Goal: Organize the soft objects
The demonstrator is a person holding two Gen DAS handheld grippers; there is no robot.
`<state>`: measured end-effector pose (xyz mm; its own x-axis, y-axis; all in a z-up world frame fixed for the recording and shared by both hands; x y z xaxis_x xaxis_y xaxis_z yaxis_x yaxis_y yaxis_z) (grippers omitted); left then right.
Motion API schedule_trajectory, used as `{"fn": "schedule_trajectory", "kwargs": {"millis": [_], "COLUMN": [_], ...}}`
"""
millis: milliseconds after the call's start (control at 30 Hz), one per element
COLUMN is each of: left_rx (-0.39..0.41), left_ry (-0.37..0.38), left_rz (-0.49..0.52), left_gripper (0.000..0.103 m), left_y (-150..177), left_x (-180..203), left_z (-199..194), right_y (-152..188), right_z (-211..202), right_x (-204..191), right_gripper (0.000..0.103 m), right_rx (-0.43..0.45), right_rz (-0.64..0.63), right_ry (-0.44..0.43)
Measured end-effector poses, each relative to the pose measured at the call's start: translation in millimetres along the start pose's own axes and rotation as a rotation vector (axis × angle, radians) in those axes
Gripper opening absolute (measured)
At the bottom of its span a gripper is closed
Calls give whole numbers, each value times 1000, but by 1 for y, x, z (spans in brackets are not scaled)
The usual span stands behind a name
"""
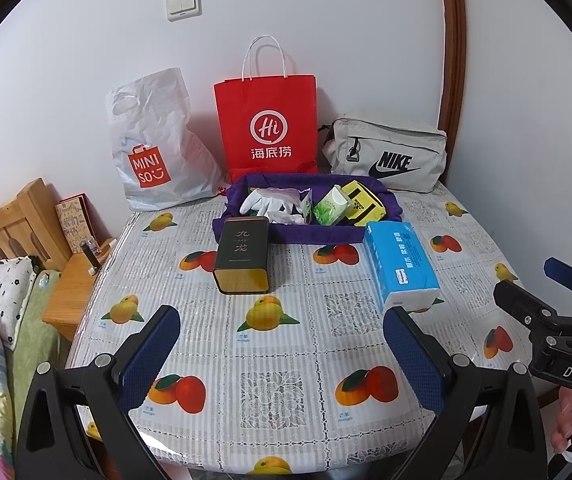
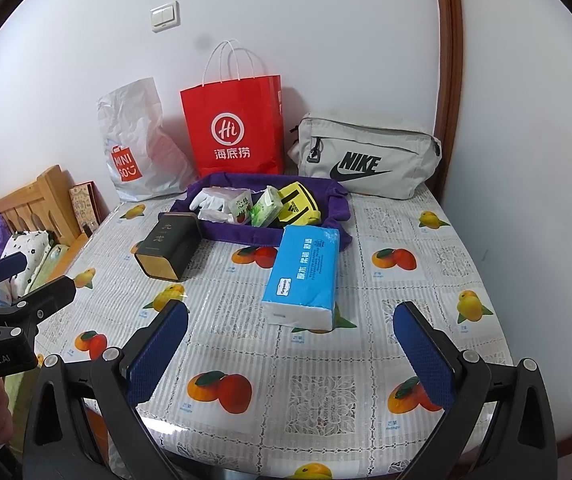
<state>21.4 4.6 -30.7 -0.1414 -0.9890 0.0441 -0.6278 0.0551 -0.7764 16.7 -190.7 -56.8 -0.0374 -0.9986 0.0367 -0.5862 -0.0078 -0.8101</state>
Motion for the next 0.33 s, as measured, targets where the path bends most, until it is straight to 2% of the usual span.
{"fn": "schedule_trajectory", "kwargs": {"millis": [333], "left_rx": [-2], "left_ry": [-4], "left_rz": [2], "left_gripper": [102], "left_y": [-1], "left_x": [2], "left_z": [-2], "right_y": [-1], "right_z": [-3], "right_x": [0], "right_gripper": [101], "right_rx": [4], "right_rz": [-2], "right_ry": [-7]}}
Point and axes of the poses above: each gripper's, at about its wrist camera, not at the fingertips, and z roughly the way its jaws point, x to its right, y to its underside, the point moved 6 cm from there along z, roughly the way its jaws point, and after that the axes turned 8 degrees about y, right-handed, at the moved point
